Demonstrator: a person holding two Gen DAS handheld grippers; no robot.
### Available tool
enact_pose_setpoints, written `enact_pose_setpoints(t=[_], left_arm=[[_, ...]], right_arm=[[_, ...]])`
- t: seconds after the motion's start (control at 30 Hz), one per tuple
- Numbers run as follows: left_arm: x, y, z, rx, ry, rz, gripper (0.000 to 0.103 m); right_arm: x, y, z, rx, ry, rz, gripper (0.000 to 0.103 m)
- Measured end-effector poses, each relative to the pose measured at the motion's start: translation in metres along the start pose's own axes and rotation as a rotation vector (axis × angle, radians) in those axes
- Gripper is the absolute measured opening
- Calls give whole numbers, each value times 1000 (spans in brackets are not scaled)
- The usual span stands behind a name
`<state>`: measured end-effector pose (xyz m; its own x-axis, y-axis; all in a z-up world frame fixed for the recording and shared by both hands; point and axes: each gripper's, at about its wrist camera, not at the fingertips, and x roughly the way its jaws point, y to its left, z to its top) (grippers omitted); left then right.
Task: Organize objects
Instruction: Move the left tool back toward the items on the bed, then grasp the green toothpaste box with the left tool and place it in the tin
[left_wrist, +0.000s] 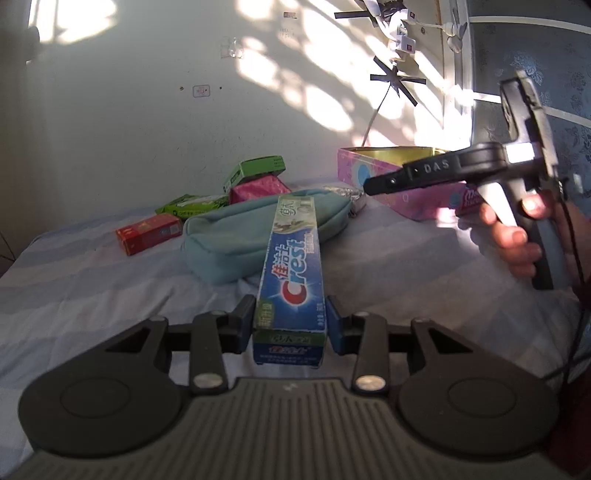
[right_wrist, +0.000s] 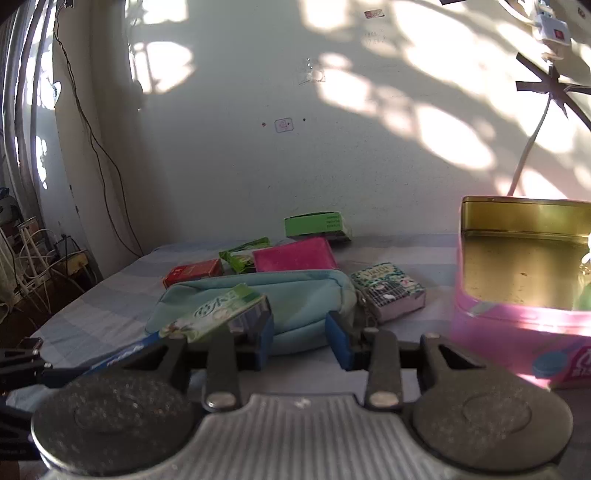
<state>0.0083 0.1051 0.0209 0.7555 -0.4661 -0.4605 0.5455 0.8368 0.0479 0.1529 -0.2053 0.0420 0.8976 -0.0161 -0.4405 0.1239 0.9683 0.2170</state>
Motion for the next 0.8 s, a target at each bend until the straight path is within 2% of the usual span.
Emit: enact_pose_setpoints(t=[0.07, 0.1, 0.17, 0.27, 0.3, 0.37, 0.47, 0.57, 0.63, 0.8], left_arm=[[-13, 8, -9, -25, 12, 48, 47], [-17, 11, -11, -39, 17, 94, 52], [-22, 24, -12, -86, 13, 208, 53], [-31, 54, -9, -261, 2, 287, 55], [-33, 61, -9, -309, 6, 293, 55], [-42, 65, -12, -399, 9, 259, 55], [-50, 60, -16, -475, 4, 119, 56], [-46, 46, -18, -478, 35, 45, 58], [-43, 40, -19, -476, 55, 1, 58], [-42, 25, -25, -458, 86, -66, 59]], right_arm=[[14, 8, 2, -9, 25, 36, 34], [20, 13, 2, -14, 39, 60, 34], [35, 24, 2, -17, 69, 110, 34], [51, 39, 3, -43, 106, 155, 34], [54, 43, 4, -48, 119, 168, 34], [52, 47, 4, -56, 112, 198, 35], [45, 46, 0, -83, 93, 199, 41], [48, 37, -3, -57, 132, 176, 42], [52, 29, -9, -13, 189, 211, 43], [37, 23, -16, 5, 179, 239, 43]])
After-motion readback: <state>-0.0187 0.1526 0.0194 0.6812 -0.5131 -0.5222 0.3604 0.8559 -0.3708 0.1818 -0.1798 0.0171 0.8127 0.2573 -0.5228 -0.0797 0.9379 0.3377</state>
